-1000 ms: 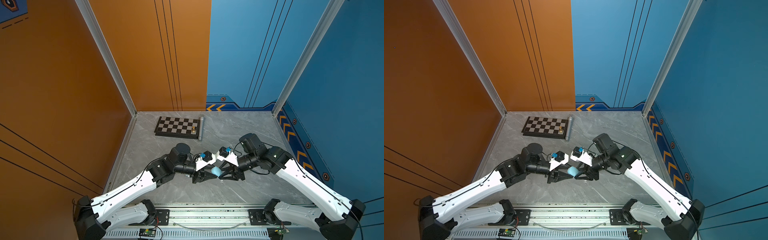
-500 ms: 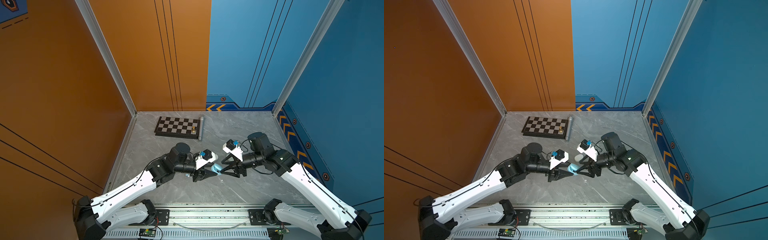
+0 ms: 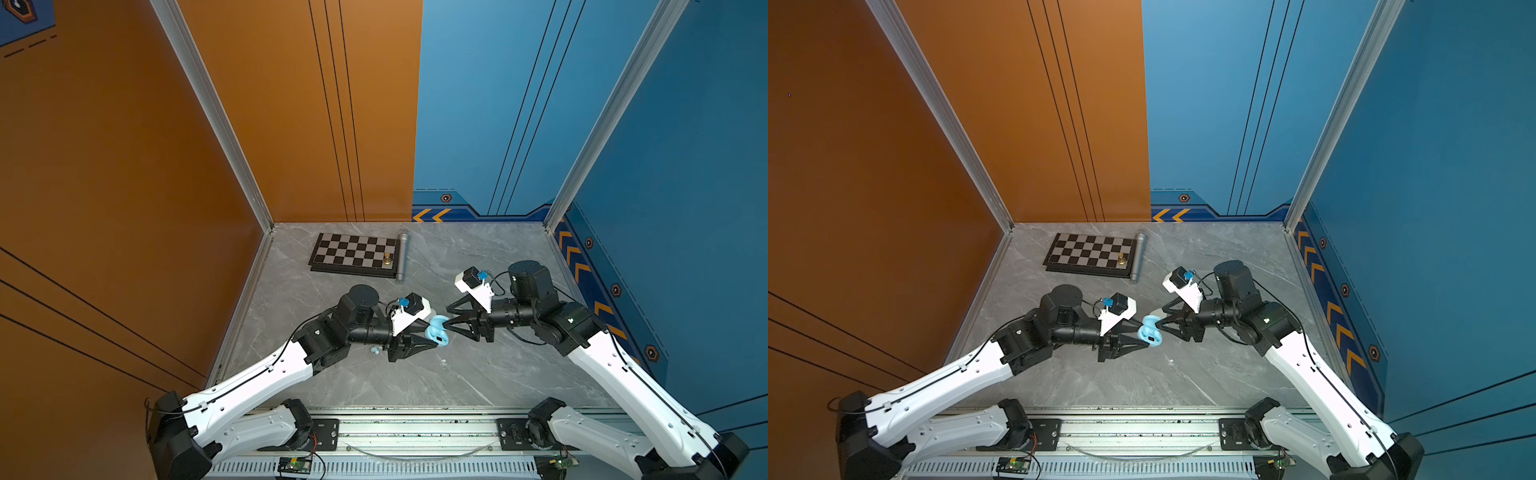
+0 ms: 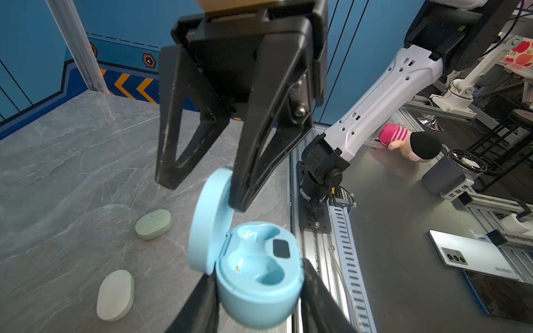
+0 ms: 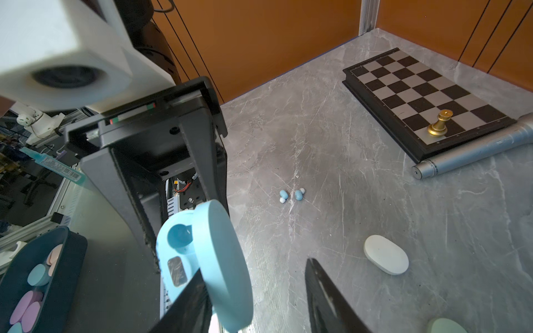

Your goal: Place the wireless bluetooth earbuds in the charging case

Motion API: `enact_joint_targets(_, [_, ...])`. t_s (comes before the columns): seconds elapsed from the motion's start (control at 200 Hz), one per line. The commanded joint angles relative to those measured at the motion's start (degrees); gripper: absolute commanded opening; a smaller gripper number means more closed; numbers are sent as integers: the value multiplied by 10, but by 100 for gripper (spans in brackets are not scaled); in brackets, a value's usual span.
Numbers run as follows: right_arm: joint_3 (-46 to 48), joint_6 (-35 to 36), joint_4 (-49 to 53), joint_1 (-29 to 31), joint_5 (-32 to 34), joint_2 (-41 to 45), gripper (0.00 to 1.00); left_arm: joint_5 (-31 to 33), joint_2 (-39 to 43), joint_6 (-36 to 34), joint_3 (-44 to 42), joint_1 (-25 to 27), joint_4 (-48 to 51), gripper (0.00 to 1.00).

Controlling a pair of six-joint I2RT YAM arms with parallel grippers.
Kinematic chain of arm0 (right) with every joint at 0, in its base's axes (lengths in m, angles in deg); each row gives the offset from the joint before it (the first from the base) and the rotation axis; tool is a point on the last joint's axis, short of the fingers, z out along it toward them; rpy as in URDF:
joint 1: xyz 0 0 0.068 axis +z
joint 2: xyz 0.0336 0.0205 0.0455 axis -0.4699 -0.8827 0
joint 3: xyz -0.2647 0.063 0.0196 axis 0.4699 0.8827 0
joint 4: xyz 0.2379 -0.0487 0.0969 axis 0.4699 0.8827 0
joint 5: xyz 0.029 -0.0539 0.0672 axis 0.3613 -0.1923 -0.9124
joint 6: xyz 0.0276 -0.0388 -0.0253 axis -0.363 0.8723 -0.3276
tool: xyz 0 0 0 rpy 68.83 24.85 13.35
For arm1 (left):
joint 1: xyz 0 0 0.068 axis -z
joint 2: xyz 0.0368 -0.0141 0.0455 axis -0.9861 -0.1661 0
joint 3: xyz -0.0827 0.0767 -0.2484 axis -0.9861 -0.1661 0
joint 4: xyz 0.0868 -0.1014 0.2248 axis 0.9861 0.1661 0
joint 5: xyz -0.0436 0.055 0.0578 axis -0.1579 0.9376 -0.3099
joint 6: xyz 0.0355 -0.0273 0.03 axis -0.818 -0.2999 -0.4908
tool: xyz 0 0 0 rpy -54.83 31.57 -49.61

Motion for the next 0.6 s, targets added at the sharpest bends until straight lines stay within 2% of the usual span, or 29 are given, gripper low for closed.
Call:
enact_joint_targets(0.0, [15, -3, -16, 0, 5, 10, 46, -7, 2, 16, -3, -5, -38, 0])
enact_joint_targets(0.385, [30, 8, -33, -4, 12, 32, 7, 3, -6, 31, 2, -5, -39, 0])
enact_joint_targets(0.475, [34, 6, -44, -4, 19, 42, 0, 3, -12, 37, 5, -5, -39, 0])
enact_joint_targets(0.541, [39, 5, -53, -4, 26, 49, 0, 6, -16, 44, 6, -5, -41, 0])
enact_joint_targets(0.566, [40, 5, -56, -4, 31, 53, 0, 10, -16, 47, 6, -4, -42, 5])
enact_joint_targets(0.591, [41, 5, -58, -4, 35, 56, 0, 13, -16, 51, 6, -5, -44, 15])
